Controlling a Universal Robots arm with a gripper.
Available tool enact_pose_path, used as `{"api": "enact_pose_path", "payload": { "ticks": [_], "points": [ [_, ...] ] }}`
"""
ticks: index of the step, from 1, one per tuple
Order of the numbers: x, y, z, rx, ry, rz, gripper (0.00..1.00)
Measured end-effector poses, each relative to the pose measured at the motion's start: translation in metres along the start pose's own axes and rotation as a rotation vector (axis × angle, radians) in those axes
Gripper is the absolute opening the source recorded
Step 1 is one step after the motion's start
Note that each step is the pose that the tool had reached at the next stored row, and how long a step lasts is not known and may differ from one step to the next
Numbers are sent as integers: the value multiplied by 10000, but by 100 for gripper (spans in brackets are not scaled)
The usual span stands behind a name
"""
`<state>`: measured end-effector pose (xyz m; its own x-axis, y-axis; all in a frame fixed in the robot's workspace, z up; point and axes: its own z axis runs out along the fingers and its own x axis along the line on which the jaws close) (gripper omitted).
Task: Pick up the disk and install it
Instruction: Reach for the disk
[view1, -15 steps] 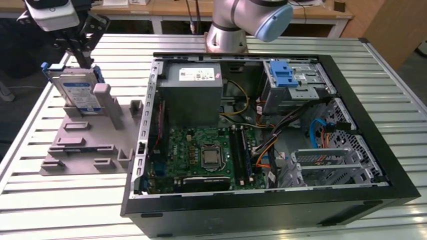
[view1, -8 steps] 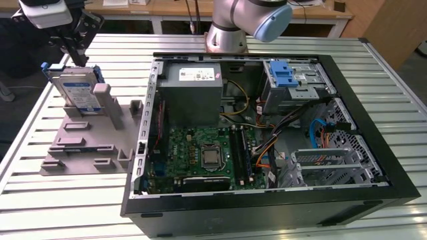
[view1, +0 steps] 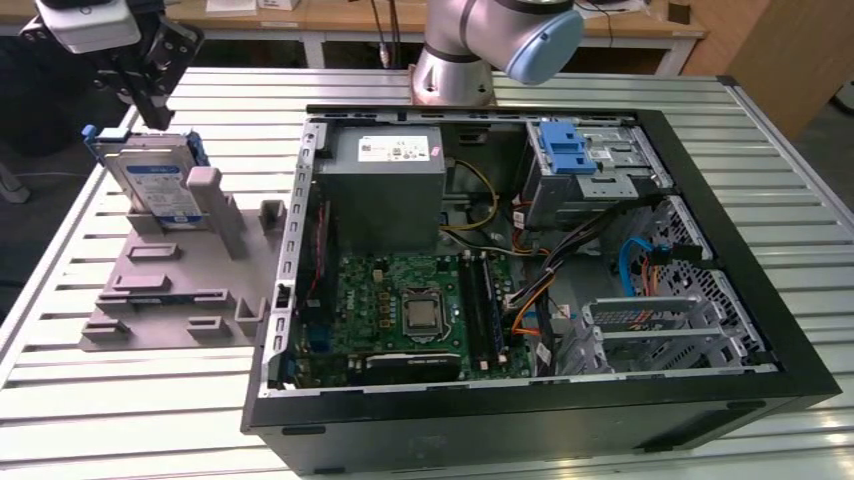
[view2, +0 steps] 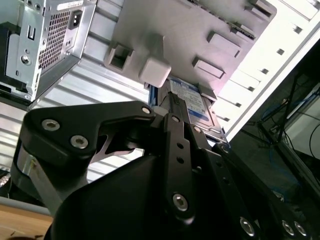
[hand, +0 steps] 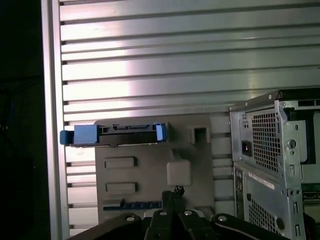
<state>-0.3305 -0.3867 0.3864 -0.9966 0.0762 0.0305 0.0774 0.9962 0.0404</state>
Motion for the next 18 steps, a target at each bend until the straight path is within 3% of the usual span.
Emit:
{"api": "enact_pose_path", "payload": {
  "ticks": [6, 18],
  "points": [
    [98, 55, 14, 0, 0, -1, 11],
    [298, 86, 35, 0, 1, -1, 11]
  ]
}}
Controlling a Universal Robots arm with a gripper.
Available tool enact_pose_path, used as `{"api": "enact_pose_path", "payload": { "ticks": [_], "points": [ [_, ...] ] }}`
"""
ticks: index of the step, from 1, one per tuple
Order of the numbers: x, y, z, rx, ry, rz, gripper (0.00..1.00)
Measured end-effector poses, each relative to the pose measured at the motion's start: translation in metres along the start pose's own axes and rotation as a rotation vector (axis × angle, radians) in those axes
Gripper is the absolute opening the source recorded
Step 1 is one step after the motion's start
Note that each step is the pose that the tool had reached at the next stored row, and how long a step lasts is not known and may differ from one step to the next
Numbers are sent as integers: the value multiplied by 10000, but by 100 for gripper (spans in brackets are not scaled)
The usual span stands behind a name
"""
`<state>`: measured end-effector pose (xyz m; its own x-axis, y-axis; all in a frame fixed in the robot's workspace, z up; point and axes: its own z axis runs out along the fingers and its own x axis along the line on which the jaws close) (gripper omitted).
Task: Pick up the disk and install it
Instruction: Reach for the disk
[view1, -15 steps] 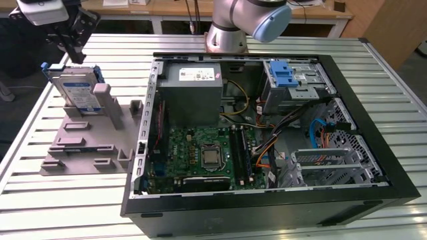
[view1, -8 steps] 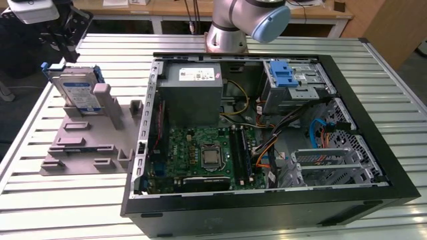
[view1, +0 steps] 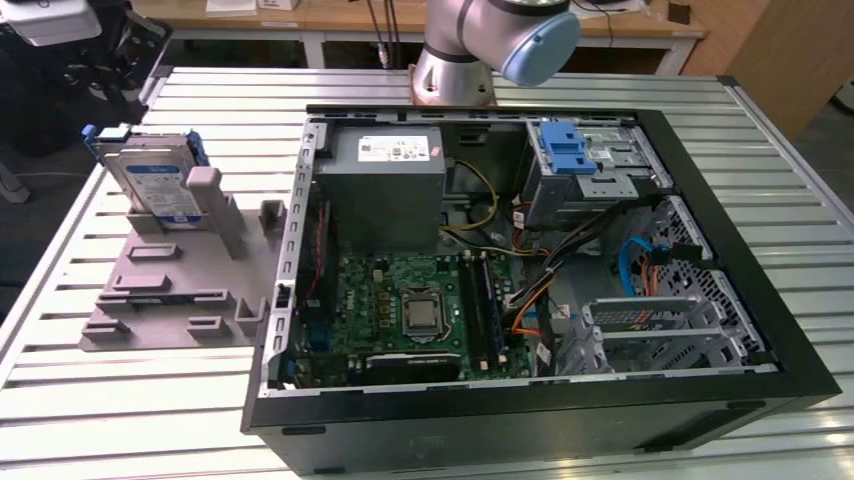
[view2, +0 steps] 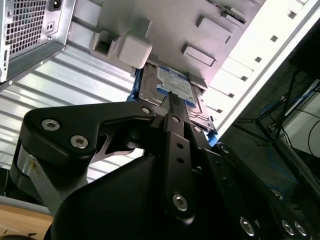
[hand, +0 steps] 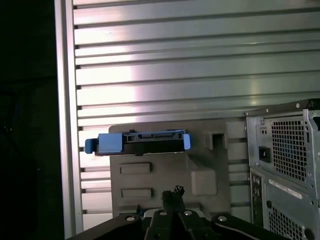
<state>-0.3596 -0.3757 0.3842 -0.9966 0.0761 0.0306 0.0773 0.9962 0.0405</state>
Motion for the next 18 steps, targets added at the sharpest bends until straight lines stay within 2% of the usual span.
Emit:
{"api": "enact_pose_path", "payload": {
  "ticks": [8, 12, 18],
  "points": [
    [127, 77, 23, 0, -1, 0, 11],
    [196, 159, 37, 0, -1, 2, 11],
    [345, 241, 65, 1, 1, 2, 11]
  ]
}}
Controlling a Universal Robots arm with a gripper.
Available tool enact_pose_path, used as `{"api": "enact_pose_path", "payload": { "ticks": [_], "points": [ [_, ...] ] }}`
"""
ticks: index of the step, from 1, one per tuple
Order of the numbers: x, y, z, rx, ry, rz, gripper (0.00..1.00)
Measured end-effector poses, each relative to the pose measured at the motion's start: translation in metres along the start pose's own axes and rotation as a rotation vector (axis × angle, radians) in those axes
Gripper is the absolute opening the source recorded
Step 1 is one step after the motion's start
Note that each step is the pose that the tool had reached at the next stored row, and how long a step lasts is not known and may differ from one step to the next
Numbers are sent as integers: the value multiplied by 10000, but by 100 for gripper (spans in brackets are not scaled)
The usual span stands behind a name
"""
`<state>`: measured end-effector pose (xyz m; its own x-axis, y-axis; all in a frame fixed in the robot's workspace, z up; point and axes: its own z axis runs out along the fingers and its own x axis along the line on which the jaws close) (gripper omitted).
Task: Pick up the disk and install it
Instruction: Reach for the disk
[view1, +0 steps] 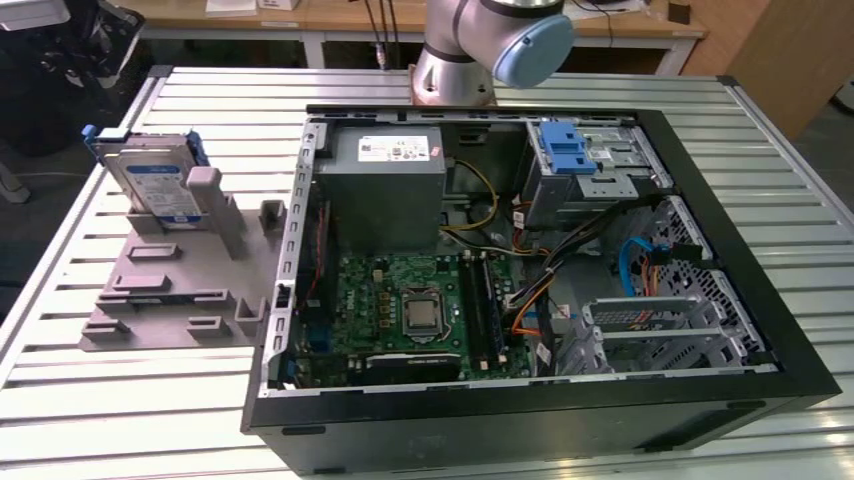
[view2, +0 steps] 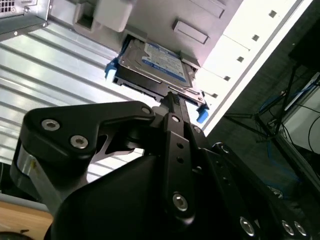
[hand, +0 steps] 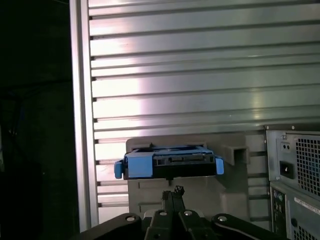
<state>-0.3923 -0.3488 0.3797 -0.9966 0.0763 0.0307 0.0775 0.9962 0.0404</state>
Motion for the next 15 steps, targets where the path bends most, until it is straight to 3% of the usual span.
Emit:
{"api": "enact_pose_path", "payload": {
  "ticks": [9, 15],
  "points": [
    [165, 28, 42, -1, -1, -1, 11],
    [209, 39, 57, 0, -1, -1, 11]
  ]
}}
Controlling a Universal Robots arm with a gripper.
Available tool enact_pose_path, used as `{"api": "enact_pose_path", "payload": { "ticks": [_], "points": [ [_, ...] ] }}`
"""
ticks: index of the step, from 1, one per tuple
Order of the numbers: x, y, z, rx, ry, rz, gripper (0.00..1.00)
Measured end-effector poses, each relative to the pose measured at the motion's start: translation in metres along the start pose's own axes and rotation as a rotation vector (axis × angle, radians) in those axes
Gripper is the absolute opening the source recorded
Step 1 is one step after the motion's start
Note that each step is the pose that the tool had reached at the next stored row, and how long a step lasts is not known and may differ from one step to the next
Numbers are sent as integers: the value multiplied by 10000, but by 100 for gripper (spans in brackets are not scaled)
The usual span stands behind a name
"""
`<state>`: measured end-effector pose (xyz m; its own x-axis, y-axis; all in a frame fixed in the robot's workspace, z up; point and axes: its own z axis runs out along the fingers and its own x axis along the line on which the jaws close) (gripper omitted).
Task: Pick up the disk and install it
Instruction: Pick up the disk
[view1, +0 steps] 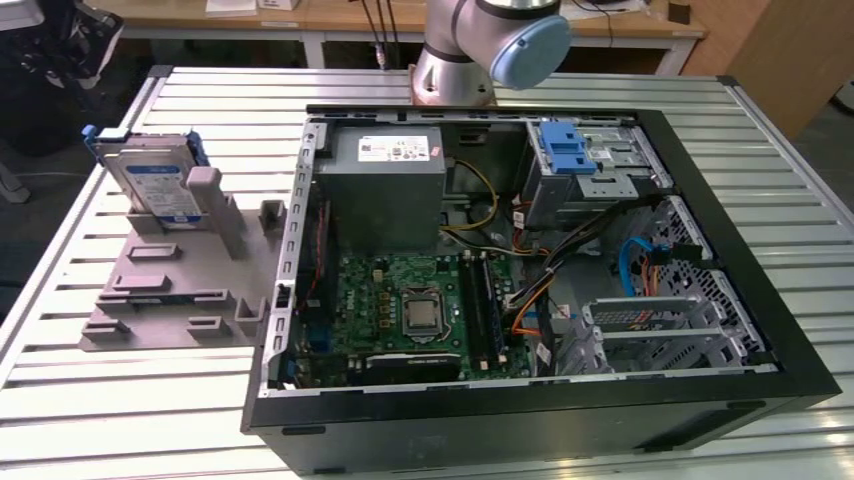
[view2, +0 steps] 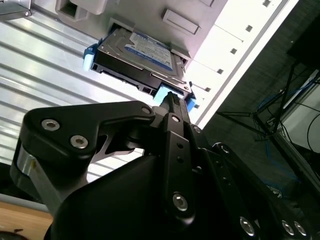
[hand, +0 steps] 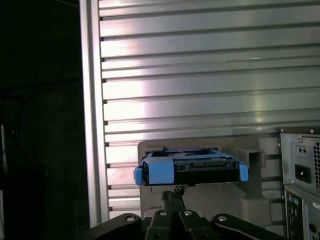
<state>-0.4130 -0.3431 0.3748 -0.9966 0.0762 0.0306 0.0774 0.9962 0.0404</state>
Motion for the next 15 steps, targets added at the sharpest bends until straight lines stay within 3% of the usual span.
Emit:
{"api": "enact_pose_path", "payload": {
  "ticks": [8, 15],
  "points": [
    [11, 0, 7, 10, 13, -289, 11],
    [12, 0, 11, 33, 43, -1074, 11]
  ]
}}
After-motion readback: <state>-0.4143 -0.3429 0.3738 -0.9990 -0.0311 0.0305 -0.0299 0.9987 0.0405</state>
